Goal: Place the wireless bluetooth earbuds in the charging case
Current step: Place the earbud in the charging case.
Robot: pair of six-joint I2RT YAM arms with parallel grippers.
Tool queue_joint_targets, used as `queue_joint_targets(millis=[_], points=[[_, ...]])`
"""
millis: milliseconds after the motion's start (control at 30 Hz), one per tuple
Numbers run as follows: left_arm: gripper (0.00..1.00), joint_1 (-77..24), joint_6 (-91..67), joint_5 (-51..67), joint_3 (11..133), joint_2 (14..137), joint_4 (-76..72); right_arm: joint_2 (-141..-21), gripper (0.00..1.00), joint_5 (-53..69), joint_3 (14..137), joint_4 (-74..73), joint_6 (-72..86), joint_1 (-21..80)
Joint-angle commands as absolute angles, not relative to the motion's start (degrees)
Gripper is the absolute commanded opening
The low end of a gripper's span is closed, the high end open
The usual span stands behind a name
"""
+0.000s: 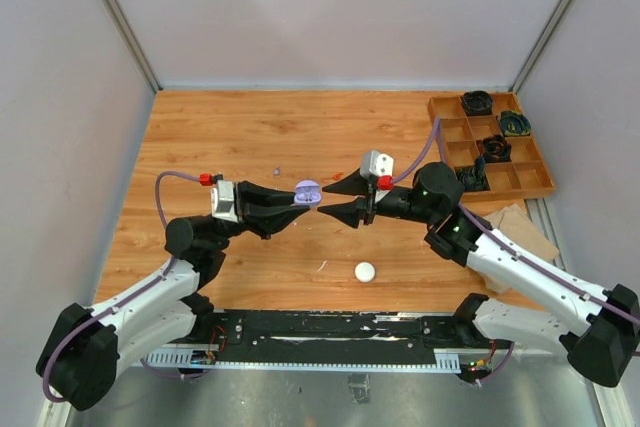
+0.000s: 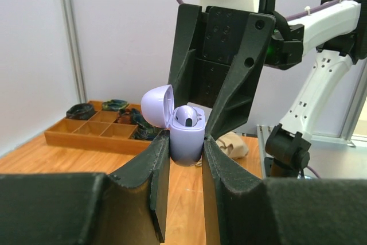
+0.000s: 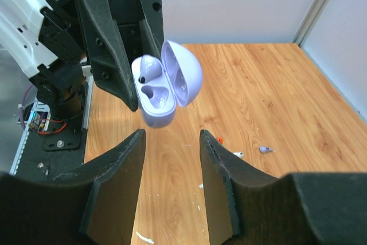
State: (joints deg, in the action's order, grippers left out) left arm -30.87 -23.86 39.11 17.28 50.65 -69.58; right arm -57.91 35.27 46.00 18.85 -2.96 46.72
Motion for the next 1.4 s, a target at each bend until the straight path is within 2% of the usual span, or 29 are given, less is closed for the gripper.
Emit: queue_joint_targets(millis=[0,533,767,1167,1367], points=[[0.0,-30.94,-25.55,40.67,18.36,51.02,-73.21,-58.66,0.43,39.36,45.3,27.84,0.4,46.06],[0.0,-30.94,-28.84,41.52,18.54,52.38,-77.41,-61.33,0.33,43.68,45.88,31.73,5.06,46.01],[0.0,-30.94,-30.68,40.95,17.97,52.46,-80.37,-62.01,0.35,44.32,45.66,32.84,7.12,45.42],[0.0,-31.02,-32.55,42.12,18.17,53.64,-82.3,-62.54,0.28,45.88,45.38,36.7,9.55,45.12],[0.0,-31.04,-33.97,42.64,18.15,54.48,-83.81,-63.23,0.29,46.46,45.18,39.66,11.64,44.98]])
